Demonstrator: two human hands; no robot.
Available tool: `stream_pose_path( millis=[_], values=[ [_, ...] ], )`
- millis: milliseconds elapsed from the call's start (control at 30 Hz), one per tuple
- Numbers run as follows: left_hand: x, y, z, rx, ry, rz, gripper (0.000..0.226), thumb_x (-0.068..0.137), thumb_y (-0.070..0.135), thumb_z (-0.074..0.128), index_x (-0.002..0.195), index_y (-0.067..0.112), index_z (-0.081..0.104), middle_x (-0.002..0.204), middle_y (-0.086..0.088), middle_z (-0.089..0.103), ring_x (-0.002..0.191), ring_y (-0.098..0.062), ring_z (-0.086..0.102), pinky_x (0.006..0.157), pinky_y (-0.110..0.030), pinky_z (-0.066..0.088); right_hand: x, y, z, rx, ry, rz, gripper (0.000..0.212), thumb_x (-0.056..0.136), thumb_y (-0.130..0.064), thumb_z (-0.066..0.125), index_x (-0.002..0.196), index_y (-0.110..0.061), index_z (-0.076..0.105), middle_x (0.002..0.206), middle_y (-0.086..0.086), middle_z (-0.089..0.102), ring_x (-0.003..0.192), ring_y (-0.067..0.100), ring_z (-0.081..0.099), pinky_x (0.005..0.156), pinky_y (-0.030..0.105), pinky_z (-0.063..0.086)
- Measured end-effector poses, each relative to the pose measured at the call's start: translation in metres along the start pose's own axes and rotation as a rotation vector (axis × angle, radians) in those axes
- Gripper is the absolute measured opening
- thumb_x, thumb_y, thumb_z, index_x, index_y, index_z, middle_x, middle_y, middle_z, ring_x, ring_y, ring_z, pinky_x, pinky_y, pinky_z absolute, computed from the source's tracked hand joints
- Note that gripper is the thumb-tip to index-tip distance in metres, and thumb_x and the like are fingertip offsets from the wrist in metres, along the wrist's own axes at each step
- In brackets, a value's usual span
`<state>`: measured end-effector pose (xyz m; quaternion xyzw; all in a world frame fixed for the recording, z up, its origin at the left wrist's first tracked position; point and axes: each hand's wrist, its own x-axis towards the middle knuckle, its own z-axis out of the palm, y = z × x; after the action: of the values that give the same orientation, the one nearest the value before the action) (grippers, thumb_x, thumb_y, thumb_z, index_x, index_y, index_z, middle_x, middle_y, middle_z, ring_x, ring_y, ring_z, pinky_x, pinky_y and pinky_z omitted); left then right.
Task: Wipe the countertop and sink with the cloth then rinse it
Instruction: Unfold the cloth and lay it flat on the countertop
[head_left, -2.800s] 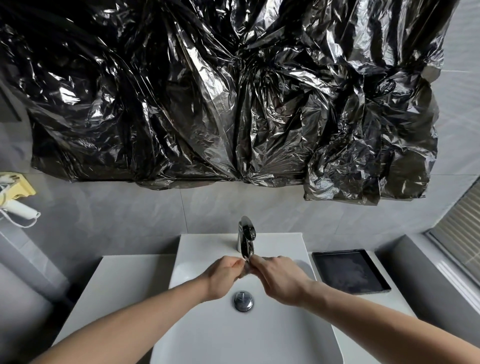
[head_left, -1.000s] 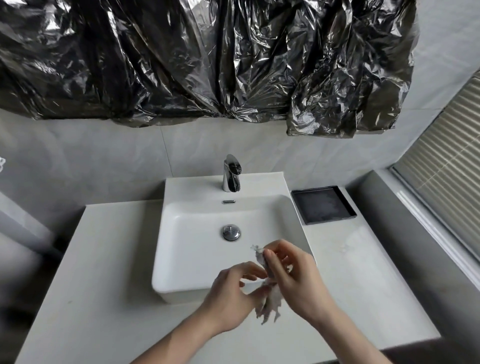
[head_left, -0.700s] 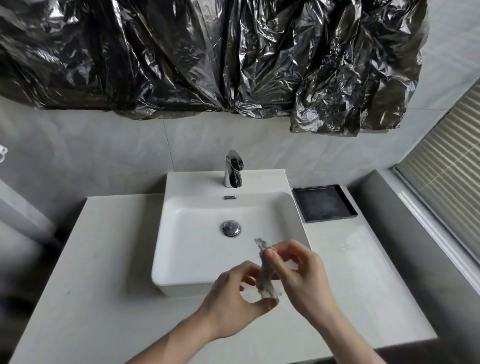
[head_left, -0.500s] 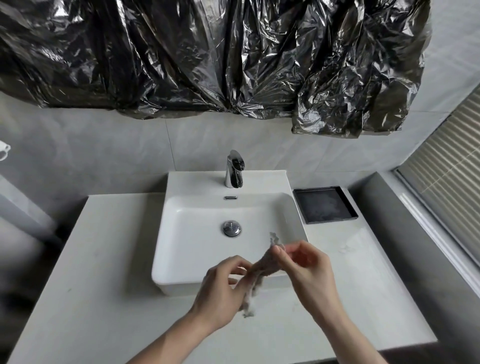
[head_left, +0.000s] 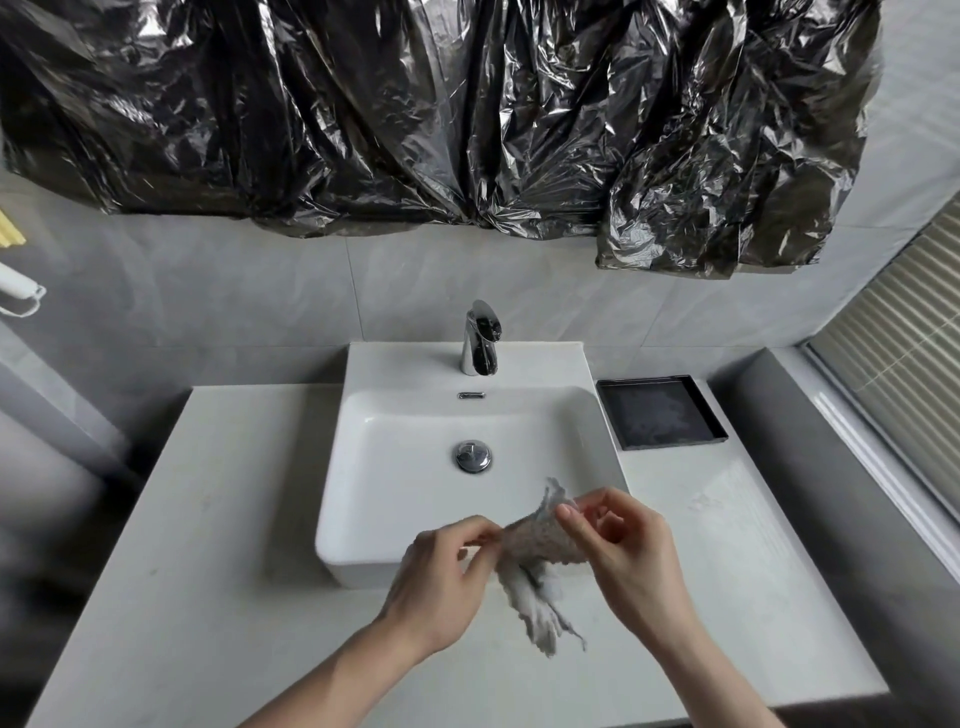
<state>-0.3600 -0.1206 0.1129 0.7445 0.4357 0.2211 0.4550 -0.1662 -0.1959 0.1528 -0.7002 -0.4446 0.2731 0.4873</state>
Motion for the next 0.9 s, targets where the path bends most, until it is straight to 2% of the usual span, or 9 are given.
stream_pose_path(
  millis=[67, 233, 367, 467, 533, 600, 733, 800, 900],
  values=[
    [0.000, -0.002, -0.007, 0.016, 0.050, 0.025, 0.021, 0.099, 0.036, 0.050, 0.102, 0.030, 0.070, 0.095, 0.020, 0.073, 0.094, -0.003, 0.068, 0.088, -0.032, 0.056, -0.003, 0.006, -0.004, -0.046, 0.036, -0.002, 0.023, 0.091, -0.027, 0.078, 0.072, -0.017, 0.068, 0.053, -0.009, 0.050, 0.050, 0.008, 0.038, 0.049, 0.023, 0.031],
    [0.006, -0.004, -0.018, 0.095, 0.156, 0.196, 0.014, 0.103, 0.028, 0.051, 0.095, 0.027, 0.063, 0.086, 0.017, 0.065, 0.083, -0.003, 0.062, 0.078, -0.032, 0.053, -0.011, 0.016, 0.004, 0.006, 0.059, 0.023, 0.020, 0.101, -0.023, 0.063, 0.082, -0.015, 0.061, 0.075, -0.003, 0.064, 0.070, 0.013, 0.064, 0.063, 0.021, 0.047],
    [0.014, -0.004, -0.029, 0.263, 0.133, 0.357, 0.013, 0.104, 0.032, 0.047, 0.094, 0.029, 0.054, 0.087, 0.021, 0.053, 0.076, 0.002, 0.049, 0.077, -0.031, 0.045, -0.011, 0.018, 0.016, 0.029, 0.084, 0.008, 0.022, 0.105, -0.021, 0.055, 0.085, -0.011, 0.053, 0.073, 0.011, 0.056, 0.062, 0.022, 0.051, 0.057, 0.032, 0.043],
    [0.023, -0.012, -0.045, 0.344, 0.128, 0.387, 0.025, 0.101, 0.046, 0.046, 0.091, 0.025, 0.056, 0.087, 0.017, 0.056, 0.073, -0.009, 0.053, 0.067, -0.034, 0.049, -0.006, 0.015, 0.016, 0.091, 0.126, 0.029, 0.018, 0.103, -0.022, 0.059, 0.086, -0.015, 0.055, 0.073, 0.004, 0.059, 0.061, 0.008, 0.051, 0.054, 0.024, 0.042],
    [0.025, -0.016, -0.054, 0.320, 0.047, 0.324, 0.035, 0.096, 0.059, 0.049, 0.090, 0.026, 0.057, 0.079, 0.018, 0.057, 0.068, -0.008, 0.051, 0.065, -0.033, 0.049, -0.004, 0.015, 0.014, 0.081, 0.090, 0.023, 0.015, 0.101, -0.022, 0.063, 0.088, -0.017, 0.058, 0.075, -0.002, 0.062, 0.063, 0.009, 0.054, 0.057, 0.022, 0.043],
    [0.022, -0.018, -0.057, 0.240, -0.143, 0.228, 0.040, 0.084, 0.069, 0.062, 0.091, 0.030, 0.060, 0.070, 0.013, 0.056, 0.063, -0.007, 0.049, 0.062, -0.026, 0.045, -0.006, 0.017, 0.011, 0.088, -0.019, 0.035, 0.009, 0.097, -0.025, 0.069, 0.097, -0.021, 0.061, 0.079, -0.002, 0.066, 0.063, 0.010, 0.054, 0.057, 0.022, 0.042],
    [0.011, -0.027, -0.056, 0.349, -0.526, 0.018, 0.054, 0.057, 0.070, 0.085, 0.089, 0.032, 0.064, 0.072, 0.005, 0.062, 0.057, -0.006, 0.050, 0.058, -0.023, 0.044, -0.009, 0.031, 0.003, -0.019, -0.307, 0.096, 0.047, 0.079, -0.037, 0.089, 0.120, -0.038, 0.067, 0.087, -0.005, 0.072, 0.061, 0.005, 0.052, 0.060, 0.020, 0.045],
    [0.006, -0.041, -0.056, 0.483, -0.598, -0.013, 0.052, 0.066, 0.061, 0.081, 0.080, 0.018, 0.056, 0.072, -0.004, 0.064, 0.055, -0.015, 0.051, 0.056, -0.033, 0.046, -0.009, 0.039, 0.001, -0.182, -0.385, 0.115, 0.036, 0.077, -0.037, 0.090, 0.109, -0.036, 0.074, 0.087, -0.009, 0.075, 0.058, 0.001, 0.054, 0.061, 0.019, 0.047],
    [0.001, -0.065, -0.058, 0.678, -0.535, 0.037, 0.038, 0.083, 0.057, 0.063, 0.082, 0.021, 0.052, 0.087, 0.007, 0.059, 0.085, -0.013, 0.055, 0.077, -0.037, 0.051, -0.009, 0.055, 0.000, -0.292, -0.363, 0.094, 0.013, 0.081, -0.031, 0.087, 0.084, -0.030, 0.074, 0.074, -0.013, 0.073, 0.059, 0.003, 0.056, 0.061, 0.021, 0.047]
  ],
)
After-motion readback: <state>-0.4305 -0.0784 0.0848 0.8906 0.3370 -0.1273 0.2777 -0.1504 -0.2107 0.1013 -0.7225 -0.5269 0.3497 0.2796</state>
